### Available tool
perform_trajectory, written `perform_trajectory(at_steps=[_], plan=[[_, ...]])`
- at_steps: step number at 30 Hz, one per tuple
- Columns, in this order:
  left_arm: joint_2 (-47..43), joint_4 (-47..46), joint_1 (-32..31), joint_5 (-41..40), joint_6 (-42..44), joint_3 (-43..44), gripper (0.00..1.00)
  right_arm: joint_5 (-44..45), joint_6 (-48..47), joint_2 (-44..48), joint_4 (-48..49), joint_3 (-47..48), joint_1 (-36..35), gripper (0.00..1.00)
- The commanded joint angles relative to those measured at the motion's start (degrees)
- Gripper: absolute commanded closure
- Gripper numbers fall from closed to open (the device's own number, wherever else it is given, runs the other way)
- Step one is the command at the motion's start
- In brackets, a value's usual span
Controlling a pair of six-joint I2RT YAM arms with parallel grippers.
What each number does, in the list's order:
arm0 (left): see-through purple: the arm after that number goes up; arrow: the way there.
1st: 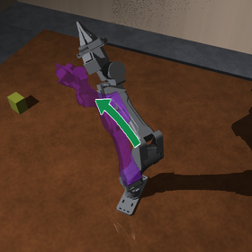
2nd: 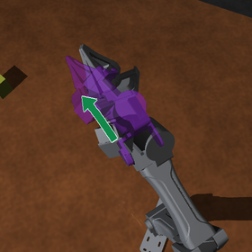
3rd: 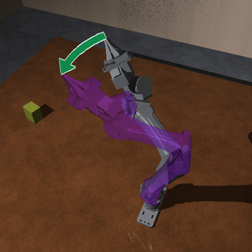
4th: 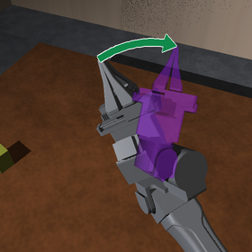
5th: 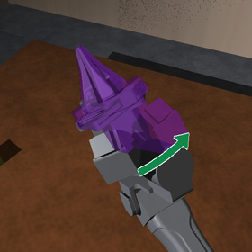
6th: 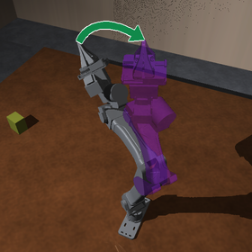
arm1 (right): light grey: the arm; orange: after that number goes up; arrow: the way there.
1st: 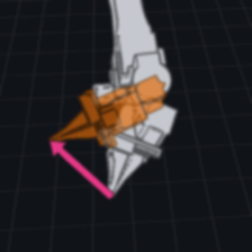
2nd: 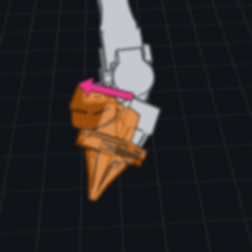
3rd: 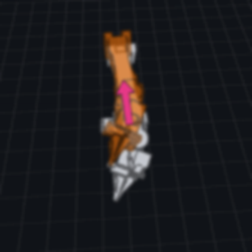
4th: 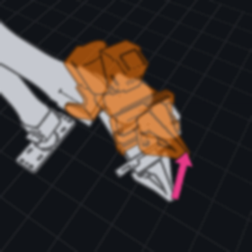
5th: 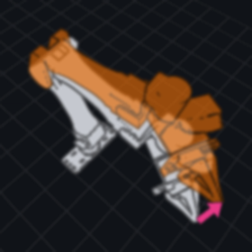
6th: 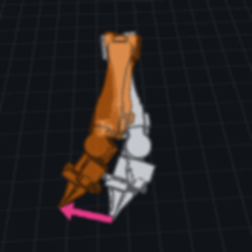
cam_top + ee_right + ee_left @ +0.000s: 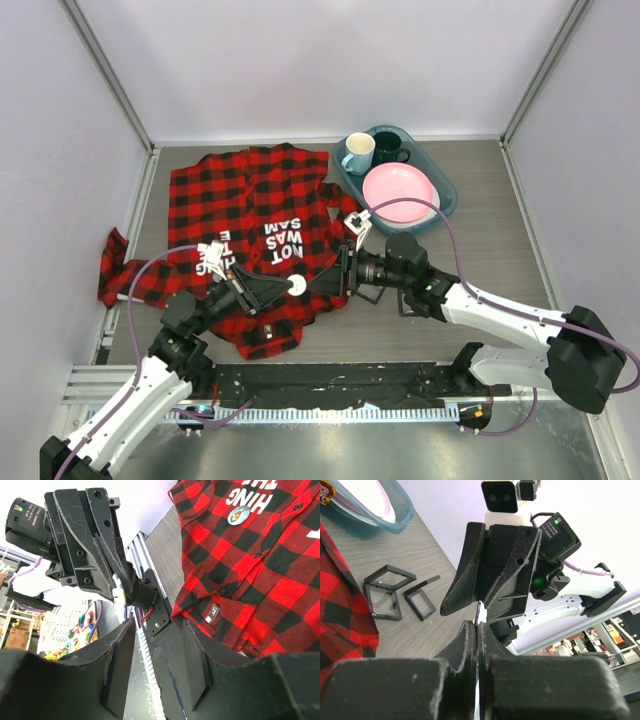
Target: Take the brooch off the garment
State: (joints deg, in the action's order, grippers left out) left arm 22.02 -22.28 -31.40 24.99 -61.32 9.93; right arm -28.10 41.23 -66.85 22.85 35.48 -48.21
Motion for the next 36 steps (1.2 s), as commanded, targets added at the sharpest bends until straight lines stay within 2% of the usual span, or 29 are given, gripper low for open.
perform_trajectory(at_steps=[1, 17, 19, 25, 31, 36], plan=[[-0.4, 0.6, -0.2, -1.1, 0.2, 0.4, 1.00, 0.2, -1.6, 3.3, 1.0, 2.3, -0.5, 0.50], [2.4, -2.7, -0.2, 0.6, -0.7, 0.5, 1.00, -0.7, -1.9, -0.2, 3.1, 4.2, -1.1, 0.52], [2.3, -2.9, -0.2, 0.5, -0.9, 0.5, 1.00, -0.6, -1.7, -0.5, 3.4, 4.2, -1.1, 0.56], [2.0, -2.9, -0.1, 0.6, -0.9, 0.3, 1.00, -1.0, -1.8, -0.9, 3.9, 4.5, -1.1, 0.81], [3.2, -4.4, -0.1, 1.2, -1.3, -0.2, 1.00, -1.7, -1.9, -1.0, 4.9, 3.8, -1.2, 0.87], [2.9, -4.7, -0.1, 1.5, -1.5, -0.6, 1.00, -1.8, -1.6, -1.6, 6.0, 3.9, -1.2, 0.83]])
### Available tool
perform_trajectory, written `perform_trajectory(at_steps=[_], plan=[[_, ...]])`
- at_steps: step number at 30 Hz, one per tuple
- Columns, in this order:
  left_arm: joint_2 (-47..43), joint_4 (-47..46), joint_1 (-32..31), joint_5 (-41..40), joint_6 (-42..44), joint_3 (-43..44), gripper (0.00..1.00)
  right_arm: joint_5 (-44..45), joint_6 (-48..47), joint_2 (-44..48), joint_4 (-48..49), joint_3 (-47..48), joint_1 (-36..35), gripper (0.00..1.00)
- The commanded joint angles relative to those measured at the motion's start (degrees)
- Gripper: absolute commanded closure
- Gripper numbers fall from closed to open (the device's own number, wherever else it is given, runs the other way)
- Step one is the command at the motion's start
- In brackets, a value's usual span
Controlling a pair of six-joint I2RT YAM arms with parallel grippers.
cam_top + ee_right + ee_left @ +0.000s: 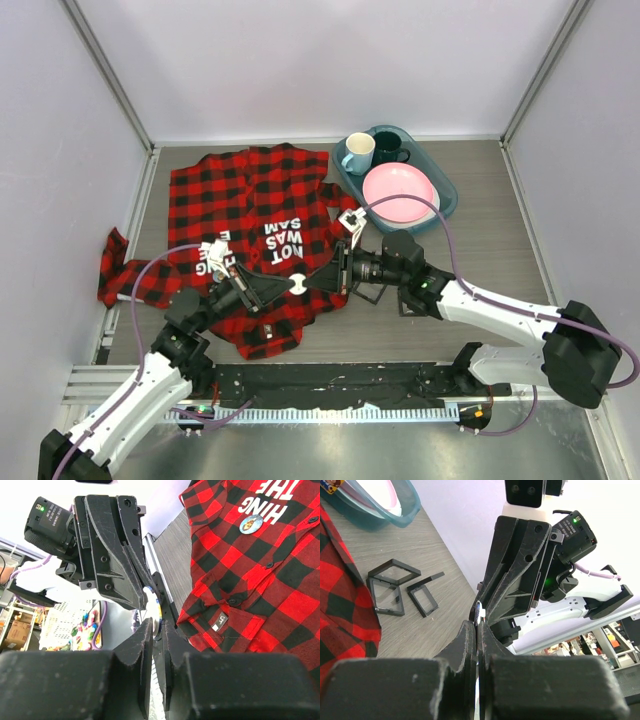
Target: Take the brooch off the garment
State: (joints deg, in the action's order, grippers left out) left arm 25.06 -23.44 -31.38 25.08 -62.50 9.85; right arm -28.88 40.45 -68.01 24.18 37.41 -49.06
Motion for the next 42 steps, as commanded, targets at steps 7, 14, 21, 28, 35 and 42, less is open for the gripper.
perform_trajectory(at_steps=[7, 14, 21, 28, 35, 42], plan=[[-0.8, -2.8, -0.1, 1.3, -0.3, -0.6, 1.00, -0.7, -0.3, -0.2, 5.2, 2.1, -0.5, 0.99], [-4.2, 19.5, -0.1, -4.9, 5.5, 5.3, 0.48, 24.7, -9.4, 5.5, -20.4, 5.4, -4.5, 0.99], [-9.6, 35.3, -0.1, -13.6, 12.9, 11.0, 0.40, 50.4, -6.5, 7.5, -44.1, 9.6, -8.7, 0.99], [-9.5, 35.8, -0.1, -13.9, 13.5, 10.9, 0.39, 63.1, 2.4, 3.7, -65.6, 13.7, -9.0, 0.99], [-7.4, 33.7, -0.1, -12.0, 13.5, 10.5, 0.39, 64.7, 5.2, 1.9, -71.8, 13.0, -9.0, 0.99], [-8.6, 34.0, -0.1, -11.8, 14.0, 10.2, 0.39, 68.2, 9.8, -3.2, -78.0, 12.5, -8.9, 0.99]])
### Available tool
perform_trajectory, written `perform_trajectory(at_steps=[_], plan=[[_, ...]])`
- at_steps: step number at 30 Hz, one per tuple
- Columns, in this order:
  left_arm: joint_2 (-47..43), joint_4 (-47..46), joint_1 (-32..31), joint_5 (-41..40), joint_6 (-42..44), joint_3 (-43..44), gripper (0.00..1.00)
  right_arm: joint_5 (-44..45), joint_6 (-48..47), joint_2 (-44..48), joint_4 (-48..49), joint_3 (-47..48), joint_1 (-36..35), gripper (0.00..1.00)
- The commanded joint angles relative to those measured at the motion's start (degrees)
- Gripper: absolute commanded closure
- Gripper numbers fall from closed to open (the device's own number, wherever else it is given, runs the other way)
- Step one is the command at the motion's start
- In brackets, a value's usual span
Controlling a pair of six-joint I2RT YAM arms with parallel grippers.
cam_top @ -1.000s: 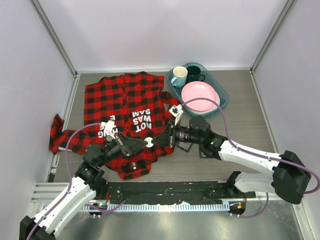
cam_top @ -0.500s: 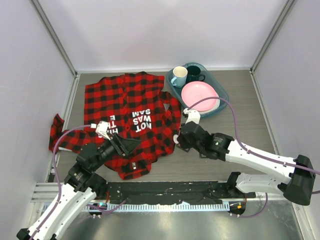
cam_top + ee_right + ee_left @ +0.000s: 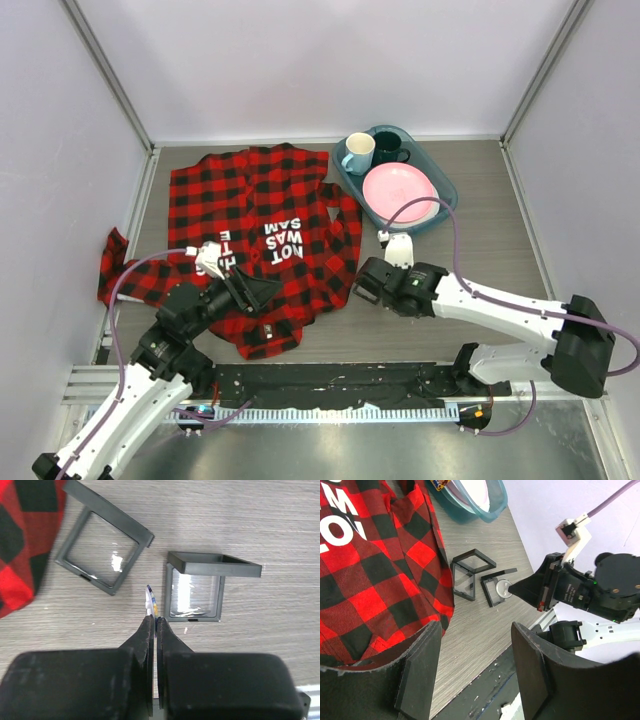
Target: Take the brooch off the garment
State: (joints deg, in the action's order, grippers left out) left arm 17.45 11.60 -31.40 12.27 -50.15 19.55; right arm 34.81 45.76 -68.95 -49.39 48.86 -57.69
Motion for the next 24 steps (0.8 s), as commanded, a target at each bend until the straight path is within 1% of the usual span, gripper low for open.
perform_trajectory(at_steps=[1, 6, 13, 24], plan=[[-1.2, -0.9, -0.1, 1.0, 1.6, 0.4, 0.39, 4.5, 4.7, -2.9, -4.7, 0.7, -0.2, 0.99], [-2.1, -0.4, -0.1, 1.2, 2.3, 0.3, 0.38, 9.3, 8.1, -8.1, -9.7, 1.3, 0.1, 0.99], [-3.1, 1.1, -0.1, 1.3, 3.5, 0.8, 0.38, 12.1, 10.4, -14.4, -12.2, 2.7, 2.8, 0.99], [-2.7, 2.6, -0.1, 1.2, 5.8, 2.2, 0.37, 13.6, 12.1, -17.7, -13.0, 3.6, 5.0, 0.99]])
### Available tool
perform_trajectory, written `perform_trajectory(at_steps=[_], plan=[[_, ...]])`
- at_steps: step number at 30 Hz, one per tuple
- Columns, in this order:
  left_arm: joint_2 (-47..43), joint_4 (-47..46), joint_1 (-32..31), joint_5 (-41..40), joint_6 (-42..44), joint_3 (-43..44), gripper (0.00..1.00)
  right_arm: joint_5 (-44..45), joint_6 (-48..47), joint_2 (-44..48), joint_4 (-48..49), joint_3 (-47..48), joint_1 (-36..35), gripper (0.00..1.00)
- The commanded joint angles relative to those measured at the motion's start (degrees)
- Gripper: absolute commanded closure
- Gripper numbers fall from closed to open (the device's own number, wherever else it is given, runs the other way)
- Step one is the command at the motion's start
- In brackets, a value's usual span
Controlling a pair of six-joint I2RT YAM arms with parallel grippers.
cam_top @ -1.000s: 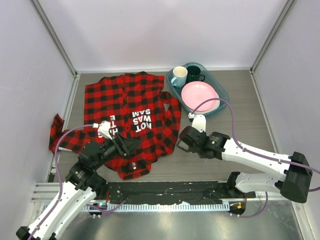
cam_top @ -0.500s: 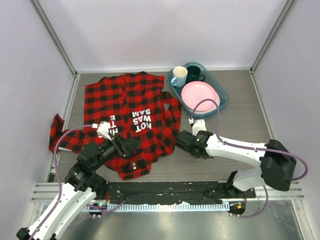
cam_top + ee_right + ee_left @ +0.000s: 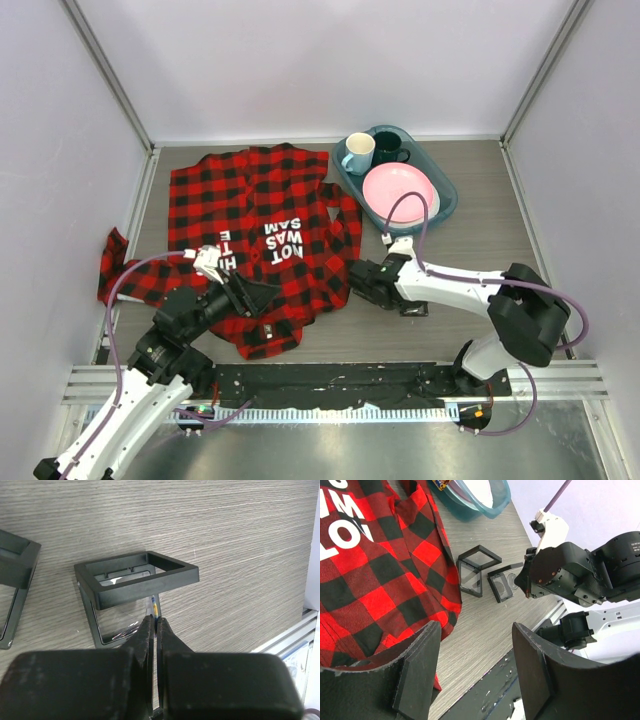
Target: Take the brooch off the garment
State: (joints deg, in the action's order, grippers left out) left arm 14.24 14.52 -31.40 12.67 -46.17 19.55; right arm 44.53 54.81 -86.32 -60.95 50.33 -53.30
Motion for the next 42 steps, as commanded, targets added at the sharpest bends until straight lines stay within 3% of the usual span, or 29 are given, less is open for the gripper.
perform_trajectory(at_steps=[1, 18, 36, 42], plan=[[0.6, -0.5, -0.2, 0.8, 1.8, 2.2, 0.37, 4.1, 3.0, -0.4, -1.5, 2.1, 0.6, 0.99], [-0.3, 1.0, -0.1, 1.2, 2.7, 3.7, 0.37, 3.7, 3.5, -4.4, -2.2, 2.9, 2.8, 0.99], [-1.5, 2.1, -0.1, 0.8, 3.1, 4.1, 0.37, 2.1, 0.8, -5.9, -0.8, 3.1, 2.8, 0.89], [-1.7, 2.1, -0.1, 1.0, 2.9, 4.0, 0.37, 4.5, 4.3, -4.5, -3.4, 3.5, 1.8, 0.90]])
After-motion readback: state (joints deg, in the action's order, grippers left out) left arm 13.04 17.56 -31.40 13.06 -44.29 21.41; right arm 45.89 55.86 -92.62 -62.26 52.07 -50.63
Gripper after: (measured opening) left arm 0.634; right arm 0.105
